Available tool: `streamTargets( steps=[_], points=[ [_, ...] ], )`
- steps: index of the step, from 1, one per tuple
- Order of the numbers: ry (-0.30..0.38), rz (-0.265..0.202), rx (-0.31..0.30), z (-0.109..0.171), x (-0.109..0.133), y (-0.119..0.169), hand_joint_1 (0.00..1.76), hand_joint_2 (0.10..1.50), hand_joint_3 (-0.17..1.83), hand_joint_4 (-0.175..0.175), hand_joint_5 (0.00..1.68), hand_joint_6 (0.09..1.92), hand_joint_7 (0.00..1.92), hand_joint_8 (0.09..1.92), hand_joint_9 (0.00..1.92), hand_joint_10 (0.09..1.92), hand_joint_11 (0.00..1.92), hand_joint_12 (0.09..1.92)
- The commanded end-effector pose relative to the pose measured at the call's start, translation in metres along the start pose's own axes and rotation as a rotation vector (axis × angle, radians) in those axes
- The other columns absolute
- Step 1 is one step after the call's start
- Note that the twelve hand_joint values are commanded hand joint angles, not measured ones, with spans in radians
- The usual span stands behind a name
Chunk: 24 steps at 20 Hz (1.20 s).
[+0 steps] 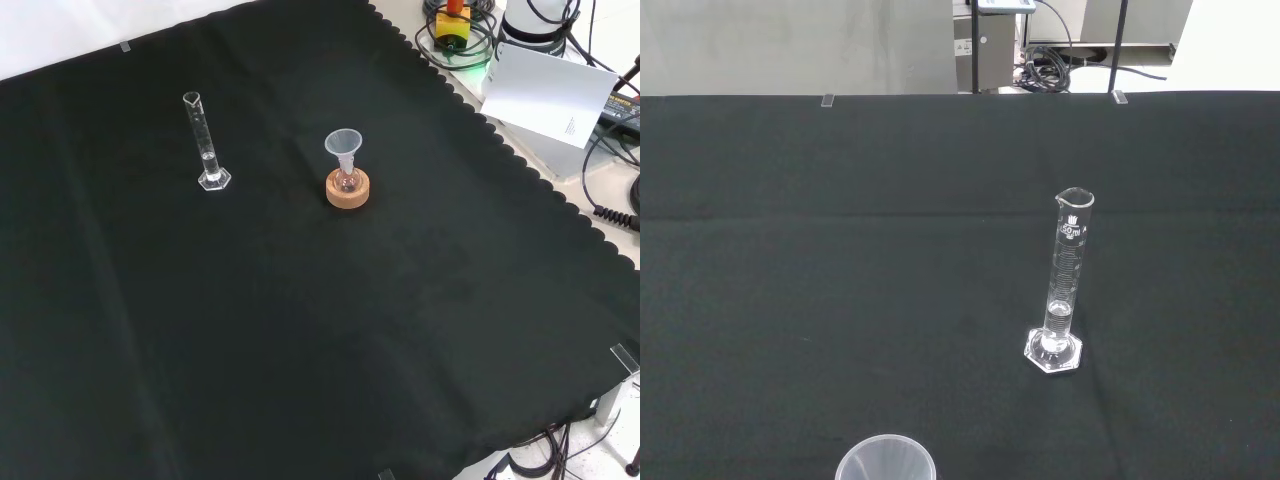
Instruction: Pick up the graduated cylinder.
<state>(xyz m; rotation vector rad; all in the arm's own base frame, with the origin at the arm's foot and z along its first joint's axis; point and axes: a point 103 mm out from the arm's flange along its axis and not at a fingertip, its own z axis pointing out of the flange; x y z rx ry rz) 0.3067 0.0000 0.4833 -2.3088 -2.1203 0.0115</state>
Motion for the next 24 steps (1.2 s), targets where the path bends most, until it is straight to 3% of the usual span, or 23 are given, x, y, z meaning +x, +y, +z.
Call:
streamTargets(
  steps=[1, 5, 13, 24],
  points=[
    [-0.013, 0.001, -0.01, 0.0, 0.001, 0.0, 0.08, 1.13, 0.54, -0.011, 0.07, 0.15, 0.0, 0.34, 0.08, 0.66, 0.04, 1.35],
    [-0.007, 0.004, -0.008, 0.0, 0.003, 0.001, 0.05, 1.24, 0.34, -0.012, 0.12, 0.09, 0.0, 0.3, 0.07, 0.68, 0.0, 1.4],
    [0.008, 0.038, 0.001, 0.009, 0.0, 0.013, 0.05, 1.26, 0.32, -0.014, 0.13, 0.09, 0.0, 0.31, 0.07, 0.68, 0.0, 1.41],
    [0.033, 0.101, 0.015, 0.041, -0.031, 0.053, 0.08, 1.26, 0.29, -0.021, 0.16, 0.09, 0.0, 0.34, 0.09, 0.68, 0.01, 1.41]
  ],
)
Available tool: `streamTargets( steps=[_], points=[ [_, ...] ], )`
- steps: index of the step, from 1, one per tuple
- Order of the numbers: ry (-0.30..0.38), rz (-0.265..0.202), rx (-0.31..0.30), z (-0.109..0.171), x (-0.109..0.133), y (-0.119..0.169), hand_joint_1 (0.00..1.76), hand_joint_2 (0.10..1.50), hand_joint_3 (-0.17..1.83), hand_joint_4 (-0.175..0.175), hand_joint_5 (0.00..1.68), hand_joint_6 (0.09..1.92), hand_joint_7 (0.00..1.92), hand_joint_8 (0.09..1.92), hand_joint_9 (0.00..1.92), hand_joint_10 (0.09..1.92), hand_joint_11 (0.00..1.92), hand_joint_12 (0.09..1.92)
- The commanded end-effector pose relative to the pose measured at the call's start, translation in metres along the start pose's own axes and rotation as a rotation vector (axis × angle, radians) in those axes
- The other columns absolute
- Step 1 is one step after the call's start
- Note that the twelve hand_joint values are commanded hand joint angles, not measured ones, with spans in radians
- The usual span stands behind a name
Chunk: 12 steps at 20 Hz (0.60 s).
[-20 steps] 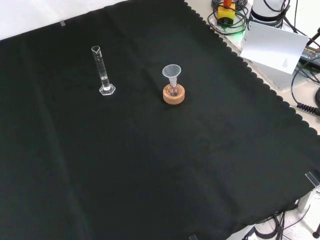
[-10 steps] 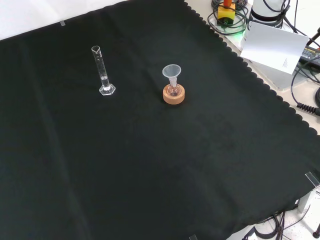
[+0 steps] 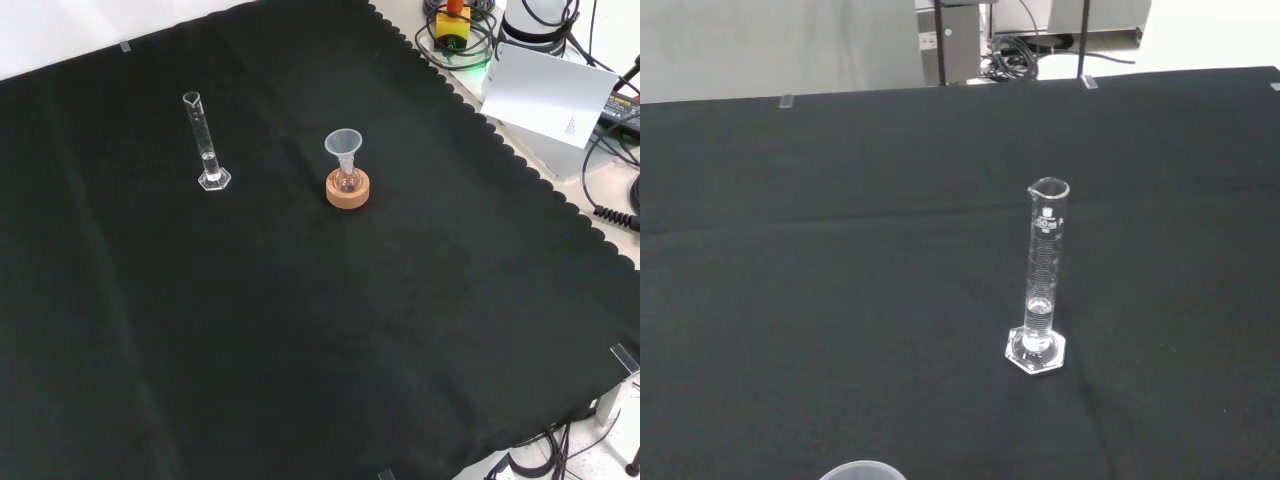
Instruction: Pick up the graduated cylinder.
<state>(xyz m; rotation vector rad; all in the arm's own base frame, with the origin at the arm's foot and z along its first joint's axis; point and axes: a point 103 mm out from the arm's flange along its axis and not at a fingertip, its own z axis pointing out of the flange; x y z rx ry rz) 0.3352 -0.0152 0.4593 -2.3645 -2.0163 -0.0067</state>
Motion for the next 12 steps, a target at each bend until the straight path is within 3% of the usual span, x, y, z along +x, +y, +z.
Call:
streamTargets(
  steps=[1, 12],
  points=[
    [0.009, 0.023, 0.008, 0.02, -0.021, 0.032, 0.09, 1.26, 0.28, -0.022, 0.16, 0.09, 0.0, 0.35, 0.09, 0.68, 0.01, 1.41],
    [0.098, -0.024, -0.007, 0.084, -0.071, 0.131, 0.31, 1.14, 0.23, -0.034, 0.2, 0.09, 0.04, 0.48, 0.19, 0.7, 0.05, 1.4]
  ],
)
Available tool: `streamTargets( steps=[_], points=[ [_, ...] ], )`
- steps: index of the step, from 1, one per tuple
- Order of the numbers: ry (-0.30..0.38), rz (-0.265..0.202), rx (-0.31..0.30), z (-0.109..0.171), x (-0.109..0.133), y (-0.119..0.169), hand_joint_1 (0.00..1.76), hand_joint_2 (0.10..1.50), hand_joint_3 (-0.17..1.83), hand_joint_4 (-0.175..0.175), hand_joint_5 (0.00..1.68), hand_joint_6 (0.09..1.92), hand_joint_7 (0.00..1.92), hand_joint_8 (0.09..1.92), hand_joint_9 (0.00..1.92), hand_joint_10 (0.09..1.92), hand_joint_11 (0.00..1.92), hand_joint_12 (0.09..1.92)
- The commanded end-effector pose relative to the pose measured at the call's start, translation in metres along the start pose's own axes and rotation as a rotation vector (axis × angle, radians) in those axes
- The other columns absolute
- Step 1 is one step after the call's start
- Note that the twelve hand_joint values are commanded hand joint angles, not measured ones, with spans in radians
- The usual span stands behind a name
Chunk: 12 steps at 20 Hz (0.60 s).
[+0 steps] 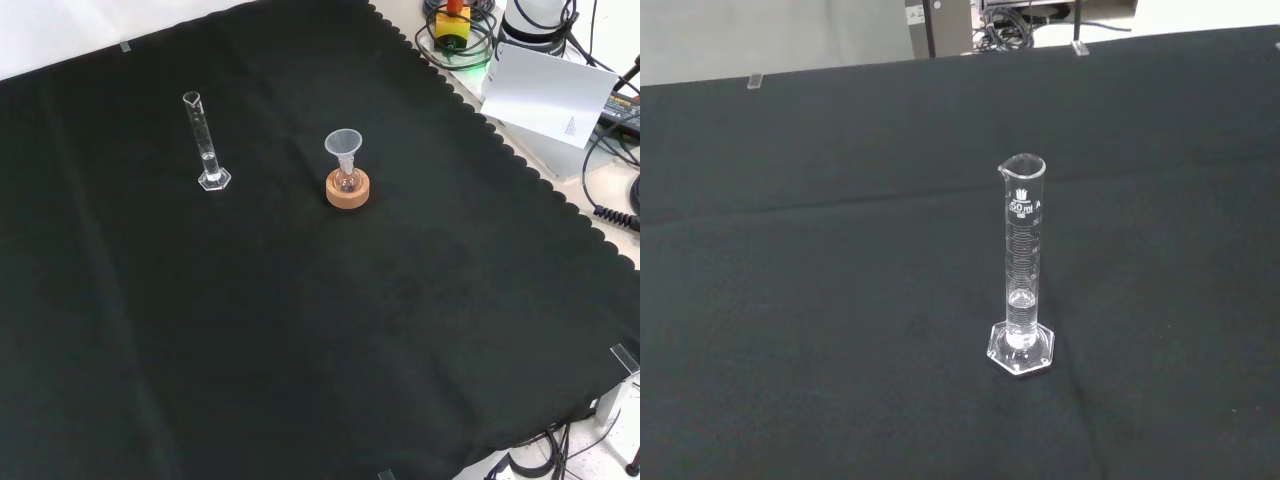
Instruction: Pick up the graduated cylinder.
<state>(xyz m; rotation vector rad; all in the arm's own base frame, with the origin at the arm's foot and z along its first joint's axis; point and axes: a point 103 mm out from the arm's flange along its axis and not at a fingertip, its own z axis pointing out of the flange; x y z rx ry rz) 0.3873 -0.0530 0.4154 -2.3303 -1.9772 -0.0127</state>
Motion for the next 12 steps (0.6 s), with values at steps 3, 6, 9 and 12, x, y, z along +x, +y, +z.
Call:
streamTargets(
  steps=[3, 6, 9, 12],
  points=[
    [0.091, -0.028, -0.026, 0.059, -0.056, 0.099, 0.34, 1.13, 0.22, -0.039, 0.22, 0.09, 0.07, 0.53, 0.23, 0.71, 0.06, 1.4],
    [0.089, -0.027, 0.005, 0.081, -0.066, 0.118, 0.35, 1.12, 0.22, -0.041, 0.23, 0.09, 0.05, 0.53, 0.22, 0.7, 0.07, 1.4],
    [0.097, -0.026, 0.029, 0.101, -0.072, 0.132, 0.36, 1.11, 0.22, -0.04, 0.22, 0.09, 0.03, 0.54, 0.2, 0.7, 0.07, 1.4],
    [0.097, -0.028, 0.044, 0.117, -0.078, 0.145, 0.38, 1.1, 0.23, -0.04, 0.23, 0.09, 0.02, 0.57, 0.2, 0.71, 0.07, 1.4]
  ],
)
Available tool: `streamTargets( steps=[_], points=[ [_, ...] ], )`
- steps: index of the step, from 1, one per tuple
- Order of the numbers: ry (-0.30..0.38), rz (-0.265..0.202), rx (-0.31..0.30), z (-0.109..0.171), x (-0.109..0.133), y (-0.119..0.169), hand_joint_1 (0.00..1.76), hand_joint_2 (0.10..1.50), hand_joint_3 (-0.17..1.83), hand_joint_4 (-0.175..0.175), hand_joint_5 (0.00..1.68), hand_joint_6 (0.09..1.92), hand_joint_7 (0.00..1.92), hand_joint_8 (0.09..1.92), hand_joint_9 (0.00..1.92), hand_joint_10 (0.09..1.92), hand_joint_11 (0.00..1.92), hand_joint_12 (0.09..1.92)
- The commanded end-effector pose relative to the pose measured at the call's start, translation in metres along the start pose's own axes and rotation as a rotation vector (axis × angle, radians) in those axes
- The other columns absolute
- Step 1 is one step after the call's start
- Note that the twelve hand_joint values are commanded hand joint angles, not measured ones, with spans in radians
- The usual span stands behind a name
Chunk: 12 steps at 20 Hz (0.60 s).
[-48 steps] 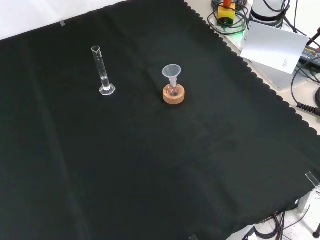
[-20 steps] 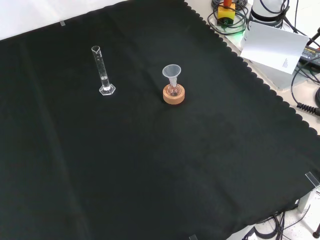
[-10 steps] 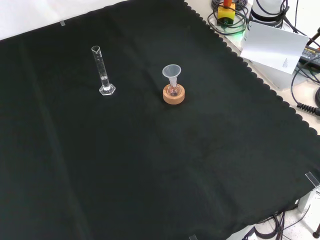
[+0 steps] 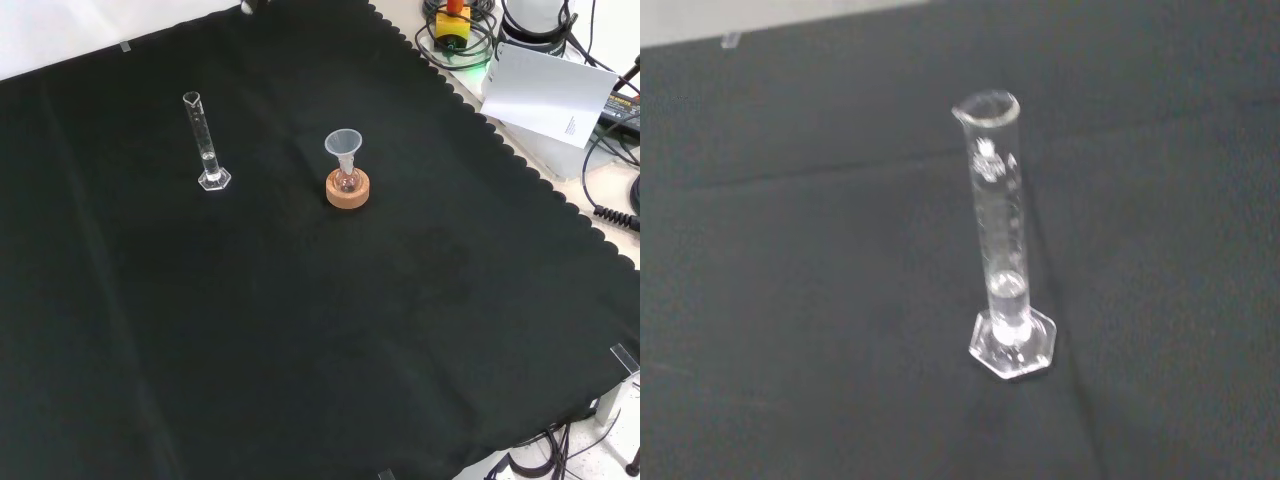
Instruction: Pick up the graduated cylinder.
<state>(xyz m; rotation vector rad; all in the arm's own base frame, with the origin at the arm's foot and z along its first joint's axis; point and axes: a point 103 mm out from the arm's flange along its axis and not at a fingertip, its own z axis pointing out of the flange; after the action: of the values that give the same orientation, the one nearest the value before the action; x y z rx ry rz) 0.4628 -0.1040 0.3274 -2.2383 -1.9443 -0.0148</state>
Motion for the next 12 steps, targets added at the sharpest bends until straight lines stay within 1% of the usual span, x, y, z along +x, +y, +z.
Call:
streamTargets(
  steps=[1, 4, 6, 8, 10, 12],
  points=[
    [0.039, -0.01, -0.024, 0.034, -0.039, 0.062, 0.38, 1.1, 0.23, -0.04, 0.23, 0.09, 0.02, 0.57, 0.2, 0.71, 0.07, 1.4],
    [0.046, -0.016, -0.016, 0.045, -0.042, 0.07, 0.39, 1.09, 0.22, -0.041, 0.23, 0.09, 0.02, 0.58, 0.2, 0.71, 0.07, 1.4],
    [0.039, -0.024, -0.022, 0.052, -0.042, 0.075, 0.42, 1.07, 0.22, -0.041, 0.23, 0.09, 0.02, 0.59, 0.2, 0.71, 0.07, 1.4],
    [0.04, -0.027, -0.028, 0.06, -0.043, 0.078, 0.46, 1.04, 0.21, -0.041, 0.23, 0.09, 0.06, 0.6, 0.24, 0.72, 0.07, 1.4],
    [0.046, -0.028, -0.016, 0.068, -0.044, 0.082, 0.51, 1.01, 0.2, -0.043, 0.25, 0.09, 0.1, 0.63, 0.3, 0.72, 0.08, 1.39],
    [0.054, -0.038, -0.024, 0.077, -0.046, 0.084, 0.57, 0.98, 0.2, -0.046, 0.31, 0.09, 0.14, 0.65, 0.34, 0.71, 0.1, 1.39]
  ],
)
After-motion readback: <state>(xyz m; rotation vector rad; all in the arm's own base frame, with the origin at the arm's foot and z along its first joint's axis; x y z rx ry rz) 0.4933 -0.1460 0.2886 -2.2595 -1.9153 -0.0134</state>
